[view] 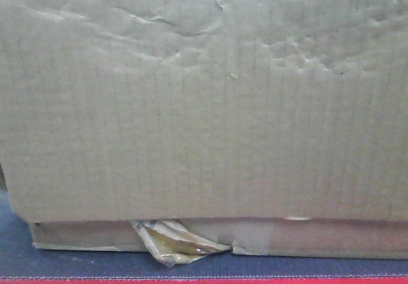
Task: Stack two boxes on right shelf middle
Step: 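Lift the stacked boxes off the table with both grippers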
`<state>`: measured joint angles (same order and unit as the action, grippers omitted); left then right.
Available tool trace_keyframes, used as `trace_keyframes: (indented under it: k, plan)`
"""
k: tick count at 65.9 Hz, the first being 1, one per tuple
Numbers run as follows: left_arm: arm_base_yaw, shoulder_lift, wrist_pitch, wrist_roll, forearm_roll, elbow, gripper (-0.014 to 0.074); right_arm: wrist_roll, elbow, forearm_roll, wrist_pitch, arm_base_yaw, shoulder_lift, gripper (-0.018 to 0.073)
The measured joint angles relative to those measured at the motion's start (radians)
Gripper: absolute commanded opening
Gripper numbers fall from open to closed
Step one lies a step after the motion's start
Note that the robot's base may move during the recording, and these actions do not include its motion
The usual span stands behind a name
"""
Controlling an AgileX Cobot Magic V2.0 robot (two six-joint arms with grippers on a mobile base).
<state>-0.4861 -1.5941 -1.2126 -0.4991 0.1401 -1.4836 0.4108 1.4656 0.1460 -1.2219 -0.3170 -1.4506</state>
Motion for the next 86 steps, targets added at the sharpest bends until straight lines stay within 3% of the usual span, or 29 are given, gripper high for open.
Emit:
trace_keyframes:
  k: [18,44,51,56,63,70,86]
  plan:
    - [0.000,0.000,0.000,0.000,0.000,0.000,0.0319,0.000,-0.094,-0.038,-0.003,0.000,-0.033,0.0286]
    - [0.000,0.000,0.000,0.000,0.000,0.000,0.0319,0.000,-0.100,-0.040,-0.003,0.000,-0.033,0.0285]
    - [0.000,0.000,0.006,0.000,0.000,0.000,0.0310,0.000,-0.100,-0.040,-0.003,0.000,-0.033,0.0205]
    - [0.000,0.000,0.015,0.000,0.000,0.000,0.0254,-0.002,-0.100,-0.040,-0.003,0.000,-0.033,0.0060]
    - [0.000,0.000,0.018,0.000,0.000,0.000,0.0088,-0.007,-0.089,-0.050,-0.006,0.000,-0.033,-0.0160]
    - [0.000,0.000,0.021,0.002,-0.006,0.000,-0.0110,-0.007,-0.081,-0.050,-0.011,0.000,-0.033,-0.0153]
    - [0.000,0.000,0.021,-0.004,-0.002,0.000,-0.0111,-0.007,-0.080,-0.046,-0.011,-0.002,-0.033,-0.0154]
